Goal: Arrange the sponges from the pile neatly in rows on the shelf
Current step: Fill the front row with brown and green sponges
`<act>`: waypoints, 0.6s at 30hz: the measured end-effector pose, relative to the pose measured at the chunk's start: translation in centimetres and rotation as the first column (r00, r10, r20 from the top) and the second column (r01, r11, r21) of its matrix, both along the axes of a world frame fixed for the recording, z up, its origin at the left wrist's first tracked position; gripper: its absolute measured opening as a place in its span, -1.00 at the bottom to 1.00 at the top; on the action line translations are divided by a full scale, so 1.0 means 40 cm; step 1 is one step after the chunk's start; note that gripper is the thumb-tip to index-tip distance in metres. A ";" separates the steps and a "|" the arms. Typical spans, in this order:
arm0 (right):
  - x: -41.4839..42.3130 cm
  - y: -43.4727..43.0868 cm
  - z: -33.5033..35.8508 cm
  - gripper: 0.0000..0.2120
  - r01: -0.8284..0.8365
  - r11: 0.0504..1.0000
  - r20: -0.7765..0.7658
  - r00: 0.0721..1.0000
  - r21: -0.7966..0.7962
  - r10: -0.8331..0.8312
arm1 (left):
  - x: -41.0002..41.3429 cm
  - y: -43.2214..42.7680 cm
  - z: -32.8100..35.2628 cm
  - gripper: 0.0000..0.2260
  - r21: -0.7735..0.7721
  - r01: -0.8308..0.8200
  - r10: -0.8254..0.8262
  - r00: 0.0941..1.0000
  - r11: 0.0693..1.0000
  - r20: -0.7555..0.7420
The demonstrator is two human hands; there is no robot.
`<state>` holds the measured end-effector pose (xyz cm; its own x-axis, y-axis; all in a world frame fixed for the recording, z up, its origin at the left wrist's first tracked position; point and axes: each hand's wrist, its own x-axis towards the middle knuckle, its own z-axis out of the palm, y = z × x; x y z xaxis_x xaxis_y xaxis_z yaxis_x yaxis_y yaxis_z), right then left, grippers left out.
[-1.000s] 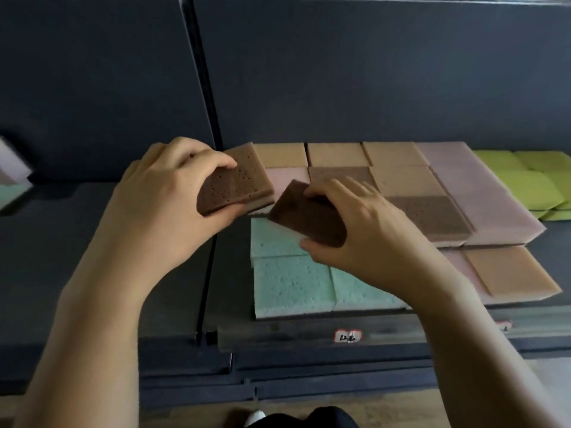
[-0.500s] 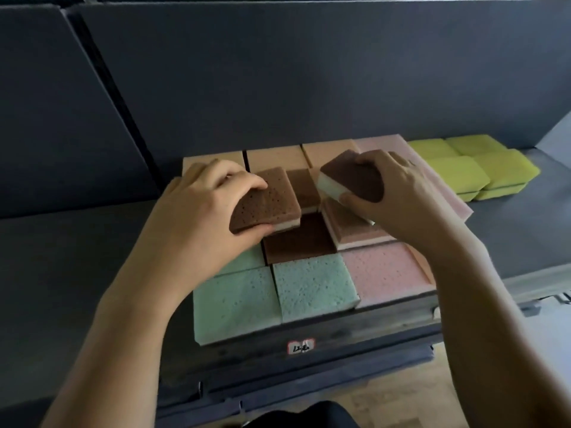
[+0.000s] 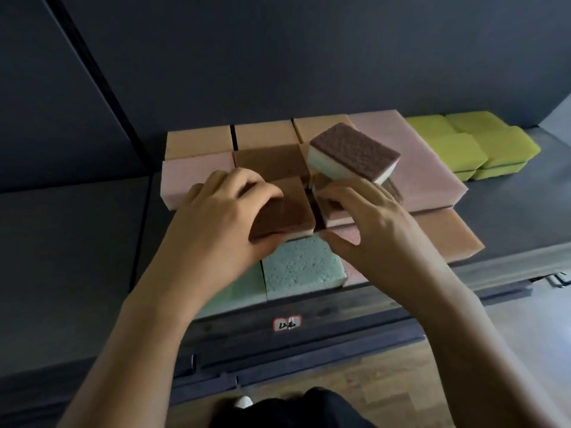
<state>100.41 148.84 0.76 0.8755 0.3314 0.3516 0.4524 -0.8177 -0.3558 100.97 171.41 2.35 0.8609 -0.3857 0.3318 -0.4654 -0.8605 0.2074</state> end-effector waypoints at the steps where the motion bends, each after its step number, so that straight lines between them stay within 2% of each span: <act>1: 0.005 -0.005 -0.002 -0.53 0.005 1.000 0.010 1.000 -0.012 -0.005 | 0.001 -0.006 -0.004 -0.54 0.004 0.004 -0.004 1.000 1.000 -0.003; 7: 0.014 -0.019 -0.018 -0.55 0.036 0.998 0.058 0.998 -0.056 -0.033 | 0.010 -0.034 -0.014 -0.54 0.006 0.003 -0.003 1.000 1.000 -0.004; 12: 0.010 -0.014 -0.035 -0.56 0.059 0.998 0.084 0.995 -0.027 -0.057 | 0.023 -0.049 -0.031 -0.56 0.049 -0.020 0.019 1.000 0.999 0.025; 18: 0.012 -0.010 -0.043 -0.64 0.077 0.997 0.114 0.990 0.000 -0.077 | 0.035 -0.057 -0.036 -0.55 0.027 -0.018 0.017 1.000 0.999 0.020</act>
